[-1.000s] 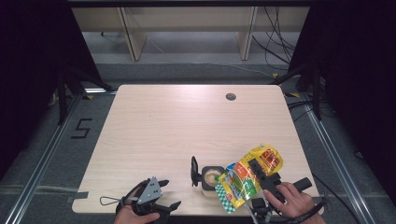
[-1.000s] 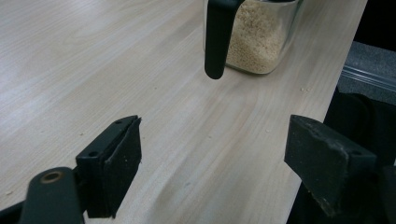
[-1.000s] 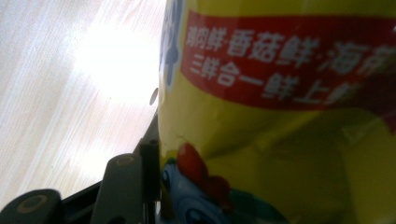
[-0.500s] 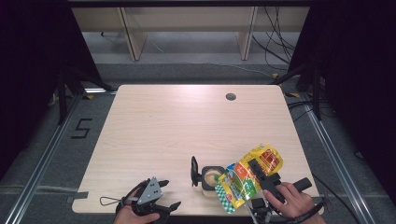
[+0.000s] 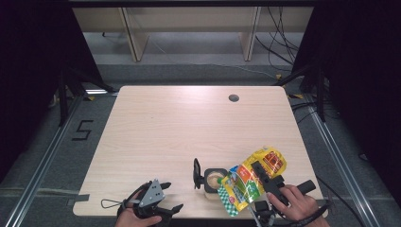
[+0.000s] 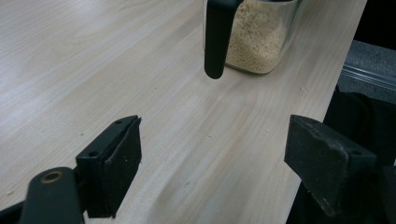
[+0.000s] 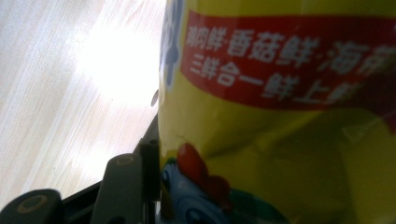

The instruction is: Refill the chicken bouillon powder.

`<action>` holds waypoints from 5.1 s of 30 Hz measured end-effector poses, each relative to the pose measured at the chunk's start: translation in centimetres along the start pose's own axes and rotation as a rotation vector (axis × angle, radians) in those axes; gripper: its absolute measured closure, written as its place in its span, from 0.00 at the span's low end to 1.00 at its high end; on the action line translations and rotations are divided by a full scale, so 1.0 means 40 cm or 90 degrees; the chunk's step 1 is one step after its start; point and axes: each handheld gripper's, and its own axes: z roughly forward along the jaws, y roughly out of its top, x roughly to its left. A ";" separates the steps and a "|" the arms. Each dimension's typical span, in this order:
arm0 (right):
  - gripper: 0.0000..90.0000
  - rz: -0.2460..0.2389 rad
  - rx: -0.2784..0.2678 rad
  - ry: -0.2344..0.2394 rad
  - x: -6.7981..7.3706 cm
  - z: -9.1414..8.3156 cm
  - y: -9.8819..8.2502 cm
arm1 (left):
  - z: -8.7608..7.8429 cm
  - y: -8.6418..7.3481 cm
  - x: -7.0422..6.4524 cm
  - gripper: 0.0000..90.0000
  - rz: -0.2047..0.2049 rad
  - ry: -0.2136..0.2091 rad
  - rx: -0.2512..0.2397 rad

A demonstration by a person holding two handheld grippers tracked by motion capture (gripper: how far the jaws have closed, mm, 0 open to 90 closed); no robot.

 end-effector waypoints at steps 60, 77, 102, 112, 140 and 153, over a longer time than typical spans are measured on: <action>0.60 0.254 -0.097 0.116 0.010 0.023 -0.085 | 0.003 -0.001 0.004 0.20 0.016 0.004 0.014; 0.62 0.381 -0.140 0.147 0.023 0.028 -0.109 | 0.004 -0.002 0.005 0.20 0.009 0.005 0.013; 0.64 0.547 -0.171 0.219 0.059 0.053 -0.147 | 0.006 -0.002 0.000 0.20 0.001 -0.006 0.008; 0.65 0.604 -0.202 0.237 0.069 0.066 -0.173 | 0.006 -0.001 0.002 0.20 0.008 -0.001 0.011; 0.66 0.884 -0.198 0.282 0.149 0.119 -0.282 | 0.009 -0.002 0.000 0.20 0.008 0.003 0.018; 0.64 0.971 -0.145 0.297 0.162 0.109 -0.321 | 0.011 -0.003 0.000 0.20 0.004 0.000 0.010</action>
